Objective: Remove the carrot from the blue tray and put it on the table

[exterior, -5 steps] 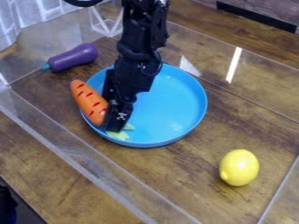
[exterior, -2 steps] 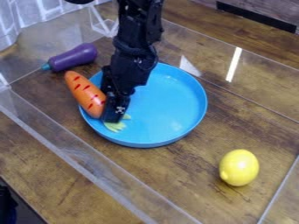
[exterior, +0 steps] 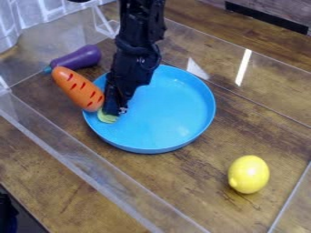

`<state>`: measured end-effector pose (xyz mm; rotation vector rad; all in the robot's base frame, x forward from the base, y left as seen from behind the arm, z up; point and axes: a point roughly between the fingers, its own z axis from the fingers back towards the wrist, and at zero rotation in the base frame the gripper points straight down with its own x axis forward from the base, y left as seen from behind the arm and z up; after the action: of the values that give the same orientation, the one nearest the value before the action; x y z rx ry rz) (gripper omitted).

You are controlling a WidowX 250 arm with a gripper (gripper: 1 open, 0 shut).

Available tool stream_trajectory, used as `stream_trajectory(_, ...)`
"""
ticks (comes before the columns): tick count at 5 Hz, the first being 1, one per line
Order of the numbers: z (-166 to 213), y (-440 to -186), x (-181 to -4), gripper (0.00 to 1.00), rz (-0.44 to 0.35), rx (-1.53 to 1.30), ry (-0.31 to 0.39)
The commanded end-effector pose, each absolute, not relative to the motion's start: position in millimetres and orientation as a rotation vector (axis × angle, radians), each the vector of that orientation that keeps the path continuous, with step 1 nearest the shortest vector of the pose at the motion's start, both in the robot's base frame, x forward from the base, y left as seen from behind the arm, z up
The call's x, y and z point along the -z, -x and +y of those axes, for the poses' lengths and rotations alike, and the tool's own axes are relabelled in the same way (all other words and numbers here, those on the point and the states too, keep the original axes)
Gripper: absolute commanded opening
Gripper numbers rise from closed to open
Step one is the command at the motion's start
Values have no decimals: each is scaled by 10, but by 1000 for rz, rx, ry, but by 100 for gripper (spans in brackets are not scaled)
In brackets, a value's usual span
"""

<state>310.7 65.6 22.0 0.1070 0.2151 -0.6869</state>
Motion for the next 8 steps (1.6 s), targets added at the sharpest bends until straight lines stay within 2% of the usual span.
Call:
stream_trajectory(1,659,-3069,-329,0,220,688,-120)
stream_trajectory(4,669,-3018,-597,0,228,700,-157)
stream_trajectory(8,661,-2990,-798,0,224,722,-194)
